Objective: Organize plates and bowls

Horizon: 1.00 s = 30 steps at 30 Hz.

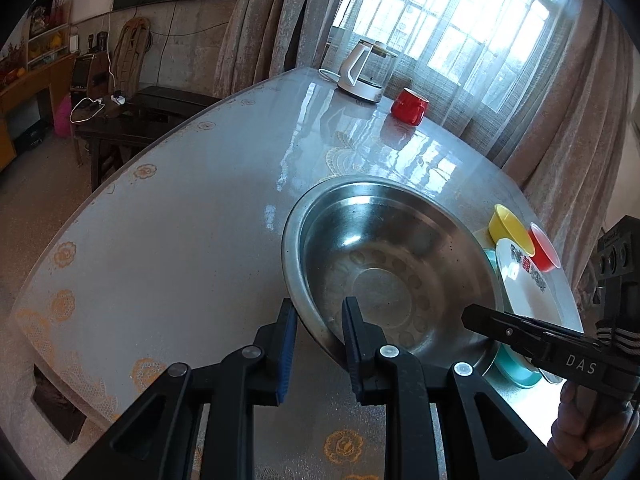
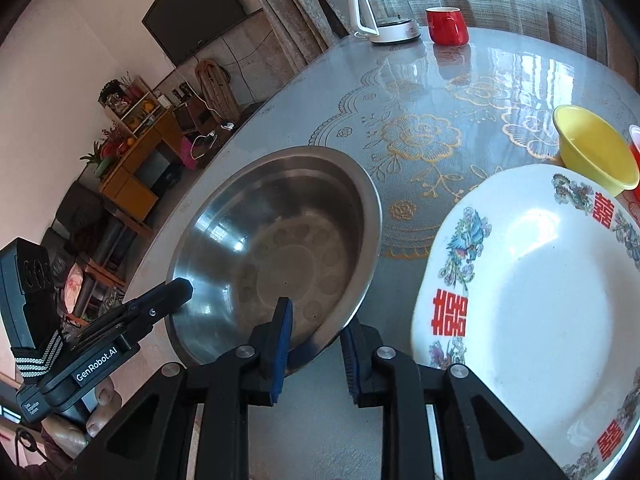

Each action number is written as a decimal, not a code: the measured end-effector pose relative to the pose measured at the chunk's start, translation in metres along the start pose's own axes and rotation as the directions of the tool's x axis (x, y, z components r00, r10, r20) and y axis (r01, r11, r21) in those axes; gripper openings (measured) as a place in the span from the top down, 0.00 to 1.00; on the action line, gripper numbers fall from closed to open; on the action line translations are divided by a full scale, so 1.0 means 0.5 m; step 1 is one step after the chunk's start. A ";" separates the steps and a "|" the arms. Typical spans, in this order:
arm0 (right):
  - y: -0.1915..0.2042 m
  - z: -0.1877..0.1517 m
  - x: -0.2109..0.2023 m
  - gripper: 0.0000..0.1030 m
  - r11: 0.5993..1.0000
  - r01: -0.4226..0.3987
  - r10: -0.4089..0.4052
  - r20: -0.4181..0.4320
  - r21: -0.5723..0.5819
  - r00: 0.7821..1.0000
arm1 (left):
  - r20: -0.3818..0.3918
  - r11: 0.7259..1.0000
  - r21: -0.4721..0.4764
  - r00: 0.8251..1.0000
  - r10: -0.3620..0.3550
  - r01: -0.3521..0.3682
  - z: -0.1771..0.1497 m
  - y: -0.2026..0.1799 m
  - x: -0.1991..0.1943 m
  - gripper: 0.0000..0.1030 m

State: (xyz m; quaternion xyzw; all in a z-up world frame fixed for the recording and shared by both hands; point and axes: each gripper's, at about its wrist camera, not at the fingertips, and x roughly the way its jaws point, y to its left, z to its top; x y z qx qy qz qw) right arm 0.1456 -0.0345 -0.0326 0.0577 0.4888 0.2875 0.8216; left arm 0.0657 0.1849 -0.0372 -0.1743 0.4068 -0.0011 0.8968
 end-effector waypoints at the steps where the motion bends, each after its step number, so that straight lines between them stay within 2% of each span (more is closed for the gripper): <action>1: 0.005 -0.004 -0.002 0.74 1.000 0.005 -0.005 -0.008 -0.009 1.000 | -0.001 1.000 -0.010 1.000 0.000 0.000 -0.003 0.002 0.000 0.78; 8: 0.027 -0.027 -0.011 0.69 0.994 0.077 -0.078 -0.011 -0.075 0.997 | 0.025 1.000 0.003 0.999 0.031 -0.031 -0.011 -0.007 -0.009 0.78; 10: 0.035 -0.033 -0.020 0.67 0.990 0.100 -0.099 0.009 -0.097 0.995 | 0.034 0.999 0.011 0.999 0.036 -0.036 -0.013 -0.008 -0.012 0.78; 14: 0.047 -0.037 -0.042 0.66 0.972 0.195 -0.187 0.076 -0.130 0.979 | 0.047 0.999 0.024 0.998 0.044 -0.046 -0.020 -0.012 -0.019 0.77; 17: 0.045 -0.040 -0.070 0.66 0.973 0.198 -0.184 0.117 -0.120 0.976 | 0.070 0.998 0.030 0.996 0.053 -0.056 -0.023 -0.010 -0.032 0.77; 23: 0.004 -0.057 -0.136 0.64 0.988 0.153 -0.147 0.214 -0.012 0.966 | 0.128 0.998 0.032 0.991 0.044 -0.049 -0.026 0.005 -0.062 0.77; 30: -0.082 -0.062 -0.207 0.64 0.975 0.094 -0.156 0.317 0.201 0.936 | 0.203 0.999 0.034 0.979 0.020 -0.028 -0.017 0.008 -0.101 0.77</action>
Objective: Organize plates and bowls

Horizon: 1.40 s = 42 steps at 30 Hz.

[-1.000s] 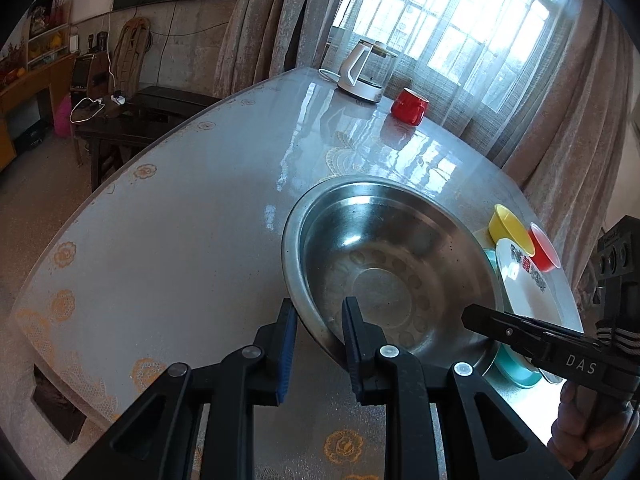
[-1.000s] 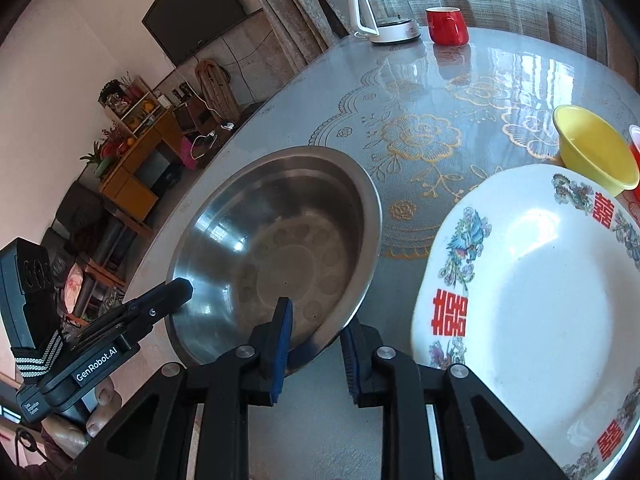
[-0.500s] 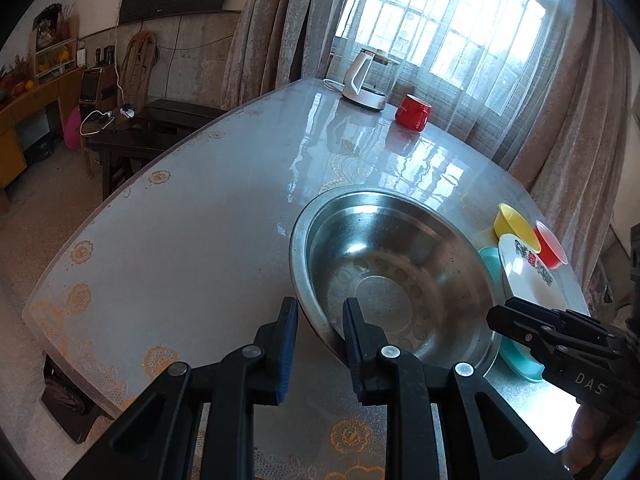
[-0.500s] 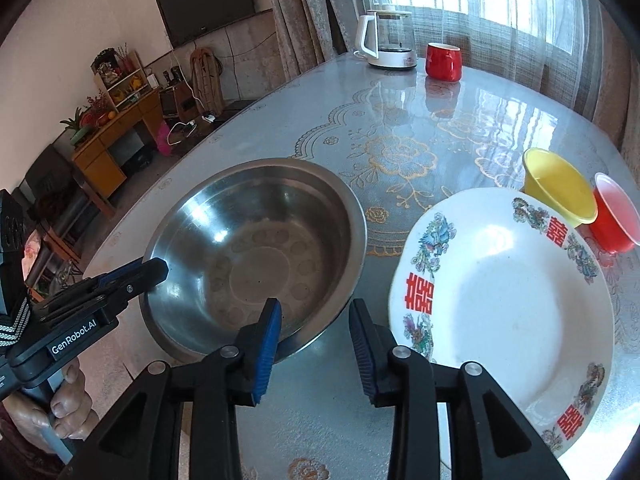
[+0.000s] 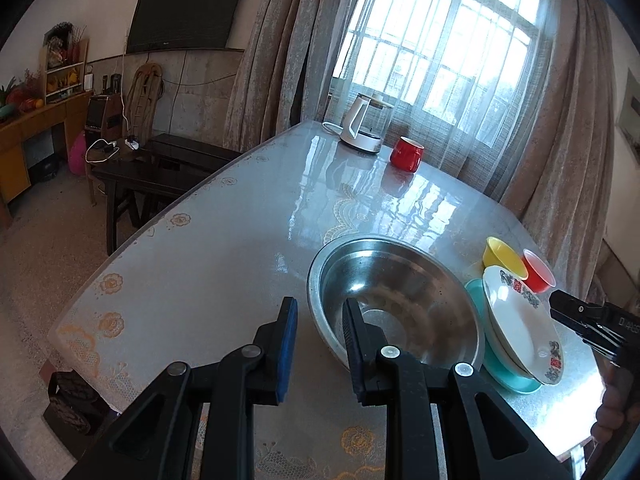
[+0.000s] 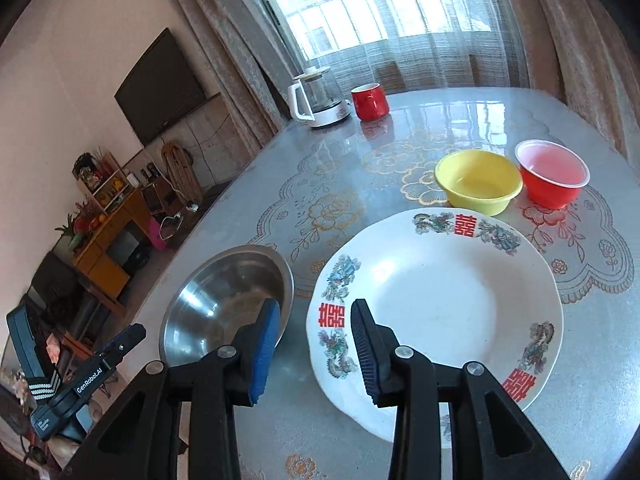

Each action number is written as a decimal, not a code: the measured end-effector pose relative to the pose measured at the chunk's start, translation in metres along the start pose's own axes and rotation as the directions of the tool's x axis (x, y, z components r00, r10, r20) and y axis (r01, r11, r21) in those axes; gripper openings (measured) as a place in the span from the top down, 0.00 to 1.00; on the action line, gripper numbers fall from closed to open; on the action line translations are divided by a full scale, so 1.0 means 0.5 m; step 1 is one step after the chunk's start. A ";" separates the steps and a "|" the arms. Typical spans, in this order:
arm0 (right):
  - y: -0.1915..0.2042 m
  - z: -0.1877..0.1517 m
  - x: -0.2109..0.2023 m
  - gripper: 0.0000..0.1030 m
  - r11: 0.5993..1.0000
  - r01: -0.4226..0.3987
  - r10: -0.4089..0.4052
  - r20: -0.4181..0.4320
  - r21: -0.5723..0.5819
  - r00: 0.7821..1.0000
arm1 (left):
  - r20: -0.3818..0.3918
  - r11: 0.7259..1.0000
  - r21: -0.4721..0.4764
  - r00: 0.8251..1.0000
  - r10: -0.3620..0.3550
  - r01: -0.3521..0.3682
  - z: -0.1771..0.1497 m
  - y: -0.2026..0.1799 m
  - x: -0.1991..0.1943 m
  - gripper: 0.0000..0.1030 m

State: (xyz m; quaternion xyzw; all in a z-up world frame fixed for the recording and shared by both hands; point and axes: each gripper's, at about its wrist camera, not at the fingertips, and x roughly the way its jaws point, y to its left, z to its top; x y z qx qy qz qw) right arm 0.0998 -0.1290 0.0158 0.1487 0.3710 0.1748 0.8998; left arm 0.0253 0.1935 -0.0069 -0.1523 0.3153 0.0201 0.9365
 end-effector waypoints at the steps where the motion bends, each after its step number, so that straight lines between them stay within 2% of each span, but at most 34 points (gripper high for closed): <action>1: -0.014 0.006 -0.009 0.64 1.000 0.006 -0.006 0.013 0.027 1.000 | 0.006 1.000 -0.001 1.000 -0.005 0.005 0.004 -0.004 -0.004 0.77; 6: -0.075 0.029 -0.053 0.64 0.990 0.040 -0.051 0.073 0.137 0.996 | 0.038 0.999 0.022 0.998 -0.046 0.045 0.018 -0.027 -0.024 0.77; 9: -0.106 0.037 -0.072 0.64 0.981 0.084 -0.102 0.092 0.176 0.990 | 0.031 0.996 0.042 0.997 -0.076 0.074 0.029 -0.051 -0.021 0.77; 14: -0.165 0.040 -0.081 0.64 0.962 0.130 -0.156 0.094 0.241 0.983 | 0.010 0.988 0.096 0.993 -0.118 0.117 0.056 -0.112 0.009 0.77; 19: -0.214 0.049 -0.063 0.67 0.945 0.146 -0.174 0.071 0.293 0.982 | -0.033 0.976 0.154 0.988 -0.152 0.156 0.075 -0.177 0.049 0.77; 27: -0.267 0.078 -0.021 0.69 0.923 0.111 -0.128 0.020 0.369 0.992 | -0.146 0.957 0.202 0.973 -0.180 0.207 0.109 -0.269 0.118 0.77; 30: -0.287 0.092 0.000 0.69 0.912 0.076 -0.087 0.011 0.403 0.996 | -0.174 0.956 0.224 0.973 -0.153 0.190 0.115 -0.296 0.137 0.77; 34: -0.302 0.113 0.029 0.73 0.913 0.071 -0.077 -0.002 0.403 0.997 | -0.224 0.961 0.208 0.965 -0.138 0.185 0.118 -0.308 0.166 0.77; 38: -0.323 0.128 0.054 0.74 0.907 0.079 -0.074 -0.029 0.413 0.997 | -0.234 0.965 0.197 0.964 -0.126 0.174 0.135 -0.324 0.192 0.77; 42: -0.354 0.143 0.070 0.74 0.902 0.088 -0.076 -0.045 0.422 0.996 | -0.278 0.964 0.179 0.950 -0.140 0.194 0.152 -0.357 0.237 0.77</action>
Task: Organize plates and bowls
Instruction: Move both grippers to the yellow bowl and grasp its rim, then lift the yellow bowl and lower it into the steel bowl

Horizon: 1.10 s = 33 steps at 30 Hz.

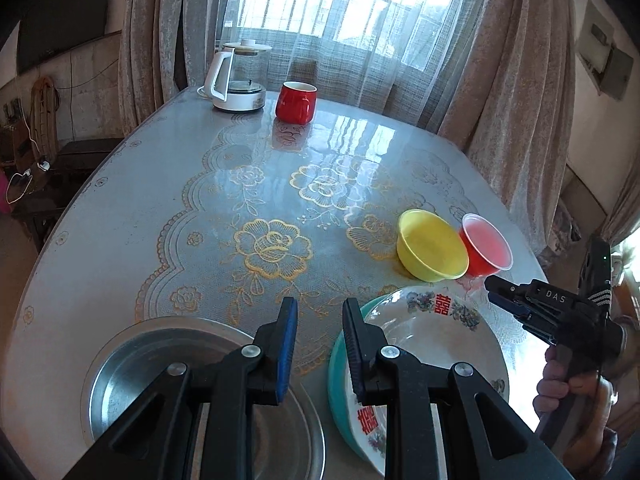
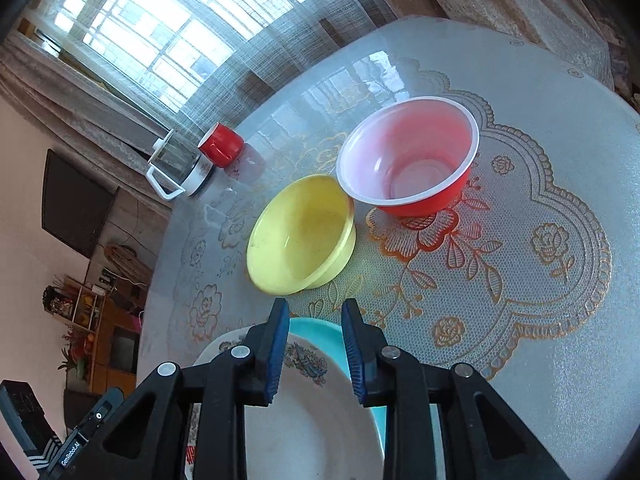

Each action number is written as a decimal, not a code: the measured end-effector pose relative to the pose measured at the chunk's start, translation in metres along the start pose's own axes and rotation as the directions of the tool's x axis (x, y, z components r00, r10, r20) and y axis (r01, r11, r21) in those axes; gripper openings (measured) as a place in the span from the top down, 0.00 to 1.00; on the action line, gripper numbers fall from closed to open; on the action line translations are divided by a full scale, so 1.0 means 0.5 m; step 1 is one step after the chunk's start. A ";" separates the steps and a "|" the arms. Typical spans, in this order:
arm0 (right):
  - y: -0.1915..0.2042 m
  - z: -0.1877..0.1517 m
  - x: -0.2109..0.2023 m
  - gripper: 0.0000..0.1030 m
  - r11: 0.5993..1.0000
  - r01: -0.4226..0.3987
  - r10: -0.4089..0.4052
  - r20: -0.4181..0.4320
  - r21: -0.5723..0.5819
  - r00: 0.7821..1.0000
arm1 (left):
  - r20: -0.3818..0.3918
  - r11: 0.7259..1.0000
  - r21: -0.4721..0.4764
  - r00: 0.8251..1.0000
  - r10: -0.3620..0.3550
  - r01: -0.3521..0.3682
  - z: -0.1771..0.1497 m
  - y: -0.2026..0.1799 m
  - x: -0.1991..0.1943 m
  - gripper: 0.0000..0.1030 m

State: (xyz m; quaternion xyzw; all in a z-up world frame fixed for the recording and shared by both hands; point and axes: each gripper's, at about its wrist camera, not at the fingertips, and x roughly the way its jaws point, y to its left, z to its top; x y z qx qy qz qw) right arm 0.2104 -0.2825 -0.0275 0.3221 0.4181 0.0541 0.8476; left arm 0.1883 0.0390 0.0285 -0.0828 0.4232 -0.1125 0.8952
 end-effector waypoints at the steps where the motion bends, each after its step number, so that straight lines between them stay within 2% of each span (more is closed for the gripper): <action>1: -0.005 0.008 0.003 0.74 1.000 -0.004 0.004 -0.003 0.005 1.000 | -0.011 1.000 0.003 1.000 -0.011 0.011 0.011 -0.010 0.014 0.77; 5: -0.024 0.034 0.024 0.73 0.999 -0.036 0.037 -0.059 0.026 0.998 | -0.061 0.999 0.027 0.998 -0.017 0.019 0.049 -0.054 0.076 0.77; 13: -0.043 0.076 0.050 0.73 0.996 -0.086 0.087 -0.085 0.009 0.993 | -0.138 0.993 0.057 0.986 -0.090 0.099 0.133 -0.127 0.190 0.77; 16: -0.037 0.087 0.062 0.73 0.995 -0.100 0.097 -0.097 -0.024 0.990 | -0.178 0.987 0.120 0.981 -0.082 0.105 0.157 -0.150 0.240 0.77; 20: -0.019 0.100 0.090 0.74 0.994 -0.076 0.064 -0.138 -0.082 0.988 | -0.234 0.968 0.181 0.964 -0.128 0.172 0.174 -0.165 0.297 0.76; 22: -0.010 0.098 0.084 0.79 0.992 -0.043 0.027 -0.134 -0.121 0.991 | -0.259 0.972 0.158 0.957 -0.131 0.176 0.177 -0.164 0.315 0.66; 23: -0.005 0.098 0.086 0.79 0.991 -0.032 0.013 -0.147 -0.130 0.989 | -0.269 0.978 0.154 0.958 -0.097 0.142 0.177 -0.164 0.324 0.57; 24: -0.003 0.097 0.092 0.79 0.991 -0.026 0.003 -0.176 -0.131 0.984 | -0.284 0.984 0.143 0.957 -0.059 0.104 0.173 -0.162 0.333 0.55; 25: -0.003 0.097 0.096 0.79 0.993 -0.020 -0.004 -0.199 -0.119 0.980 | -0.311 0.986 0.124 0.948 -0.067 0.110 0.170 -0.160 0.341 0.55; 26: -0.002 0.098 0.102 0.79 0.994 -0.019 -0.006 -0.221 -0.109 0.975 | -0.345 0.982 0.111 0.933 -0.106 0.153 0.166 -0.161 0.350 0.55; 27: 0.001 0.098 0.104 0.79 0.993 -0.014 -0.013 -0.230 -0.116 0.973 | -0.359 0.977 0.117 0.925 -0.125 0.178 0.162 -0.164 0.358 0.61; 28: 0.005 0.098 0.102 0.79 0.991 -0.005 -0.025 -0.222 -0.134 0.975 | -0.352 0.977 0.140 0.931 -0.100 0.158 0.157 -0.168 0.363 0.70; 29: 0.010 0.096 0.100 0.79 0.987 -0.004 -0.030 -0.207 -0.158 0.978 | -0.346 0.977 0.157 0.935 -0.083 0.145 0.153 -0.171 0.370 0.84; 30: 0.015 0.093 0.100 0.82 0.984 -0.010 -0.026 -0.196 -0.180 0.980 | -0.338 0.977 0.146 0.936 -0.097 0.154 0.148 -0.172 0.373 0.88; 33: 0.025 0.091 0.089 0.85 0.979 -0.001 -0.034 -0.165 -0.204 0.986 | -0.282 0.988 0.110 0.957 -0.073 0.108 0.132 -0.170 0.336 0.88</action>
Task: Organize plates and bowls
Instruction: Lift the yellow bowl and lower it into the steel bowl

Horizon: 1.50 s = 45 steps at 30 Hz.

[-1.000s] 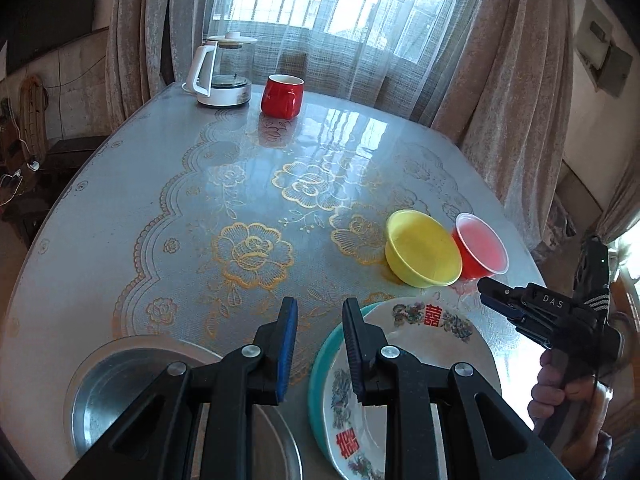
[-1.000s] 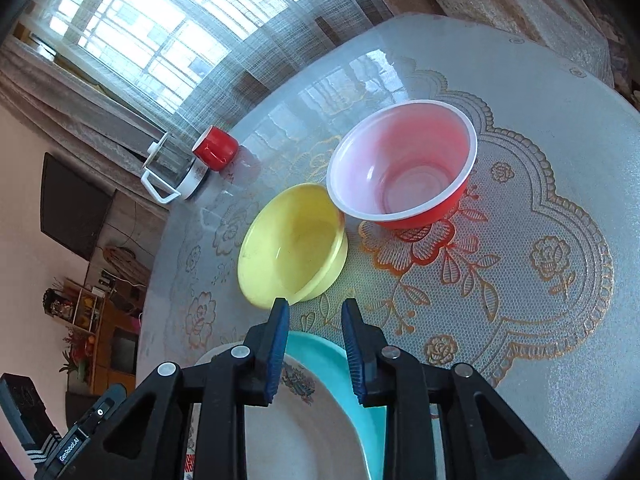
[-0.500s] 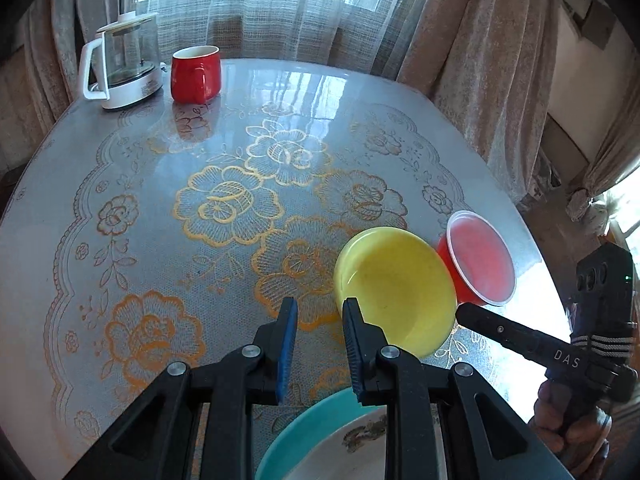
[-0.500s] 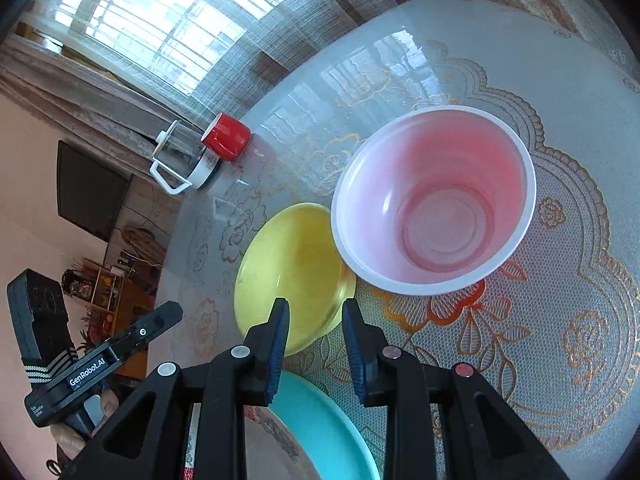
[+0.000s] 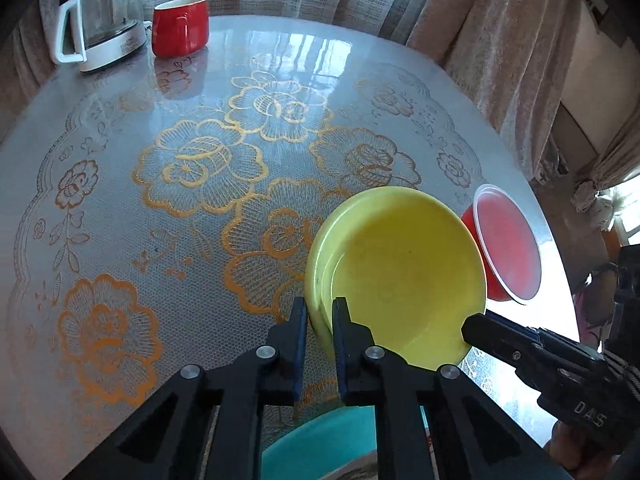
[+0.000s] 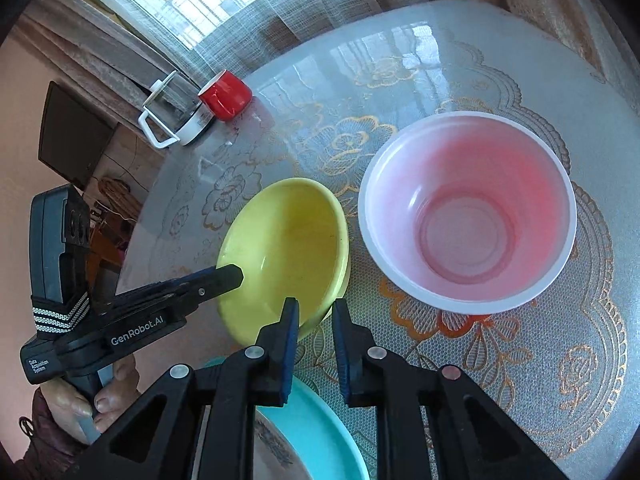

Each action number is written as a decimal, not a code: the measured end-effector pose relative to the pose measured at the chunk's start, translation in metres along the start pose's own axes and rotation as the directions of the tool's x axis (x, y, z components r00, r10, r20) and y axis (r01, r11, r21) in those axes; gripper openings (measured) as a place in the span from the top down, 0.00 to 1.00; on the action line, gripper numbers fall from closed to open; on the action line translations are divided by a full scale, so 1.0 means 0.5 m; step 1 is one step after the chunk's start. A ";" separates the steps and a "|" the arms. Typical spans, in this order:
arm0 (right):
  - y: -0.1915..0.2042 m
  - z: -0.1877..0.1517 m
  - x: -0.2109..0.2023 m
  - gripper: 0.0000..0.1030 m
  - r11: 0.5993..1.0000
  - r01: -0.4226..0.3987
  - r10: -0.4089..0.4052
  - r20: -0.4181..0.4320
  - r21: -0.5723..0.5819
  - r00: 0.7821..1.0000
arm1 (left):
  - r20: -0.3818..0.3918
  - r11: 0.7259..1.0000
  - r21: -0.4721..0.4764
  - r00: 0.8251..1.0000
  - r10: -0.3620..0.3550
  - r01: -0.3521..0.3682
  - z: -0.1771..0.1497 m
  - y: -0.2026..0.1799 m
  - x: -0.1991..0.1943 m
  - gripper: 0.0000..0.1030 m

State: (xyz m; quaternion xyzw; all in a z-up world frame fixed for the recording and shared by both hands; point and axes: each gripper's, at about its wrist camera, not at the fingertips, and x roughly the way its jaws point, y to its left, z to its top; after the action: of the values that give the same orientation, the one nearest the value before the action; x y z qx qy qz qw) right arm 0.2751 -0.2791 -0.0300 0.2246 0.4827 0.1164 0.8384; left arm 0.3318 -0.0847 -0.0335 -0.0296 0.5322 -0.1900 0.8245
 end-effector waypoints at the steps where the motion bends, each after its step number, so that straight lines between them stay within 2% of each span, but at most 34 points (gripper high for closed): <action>1: 0.008 -0.001 -0.010 0.86 1.000 0.007 -0.007 0.013 -0.003 1.000 | 0.032 1.000 -0.004 0.999 0.005 -0.005 -0.012 -0.001 -0.024 0.88; 4: 0.052 -0.015 -0.069 0.87 0.999 -0.032 0.034 0.064 -0.034 0.997 | 0.083 0.998 -0.053 0.997 -0.012 0.016 -0.047 0.008 -0.106 0.87; 6: 0.085 -0.029 -0.103 0.87 0.996 -0.066 0.071 0.075 -0.064 0.995 | 0.129 0.998 -0.058 0.992 0.001 0.006 -0.073 0.014 -0.166 0.87; 9: 0.141 -0.063 -0.128 0.87 0.989 -0.071 0.084 0.092 -0.133 0.992 | 0.197 0.996 -0.093 0.980 0.013 0.005 -0.127 0.042 -0.248 0.87; 15: 0.215 -0.140 -0.112 0.87 0.970 -0.159 0.169 0.043 -0.182 0.985 | 0.277 0.986 -0.164 0.958 0.069 -0.024 -0.244 0.105 -0.348 0.87; 18: 0.247 -0.179 -0.099 0.87 0.957 -0.215 0.220 0.008 -0.194 0.975 | 0.309 0.980 -0.195 0.945 0.108 -0.048 -0.298 0.136 -0.382 0.87; 21: 0.289 -0.208 -0.086 0.87 0.939 -0.262 0.264 -0.021 -0.221 0.964 | 0.328 0.967 -0.250 0.937 0.124 -0.041 -0.351 0.182 -0.411 0.87; 28: 0.372 -0.273 -0.039 0.87 0.907 -0.313 0.296 -0.101 -0.281 0.950 | 0.331 0.929 -0.368 0.929 0.163 -0.032 -0.456 0.260 -0.437 0.87; 32: 0.388 -0.300 -0.006 0.87 0.908 -0.303 0.273 -0.141 -0.289 0.952 | 0.310 0.910 -0.413 0.937 0.162 -0.021 -0.495 0.285 -0.420 0.87; 39: 0.397 -0.322 0.036 0.87 0.909 -0.276 0.224 -0.194 -0.311 0.955 | 0.289 0.891 -0.452 0.938 0.190 -0.042 -0.526 0.299 -0.394 0.87; 45: 0.412 -0.333 0.069 0.87 0.912 -0.244 0.177 -0.221 -0.329 0.959 | 0.247 0.877 -0.476 0.946 0.210 -0.070 -0.532 0.319 -0.369 0.88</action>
State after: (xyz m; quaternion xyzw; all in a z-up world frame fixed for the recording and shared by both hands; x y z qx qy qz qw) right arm 0.1536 -0.0412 -0.0276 0.1096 0.5031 0.3113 0.7987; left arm 0.0737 0.1675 -0.0286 -0.2129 0.4355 0.0090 0.8746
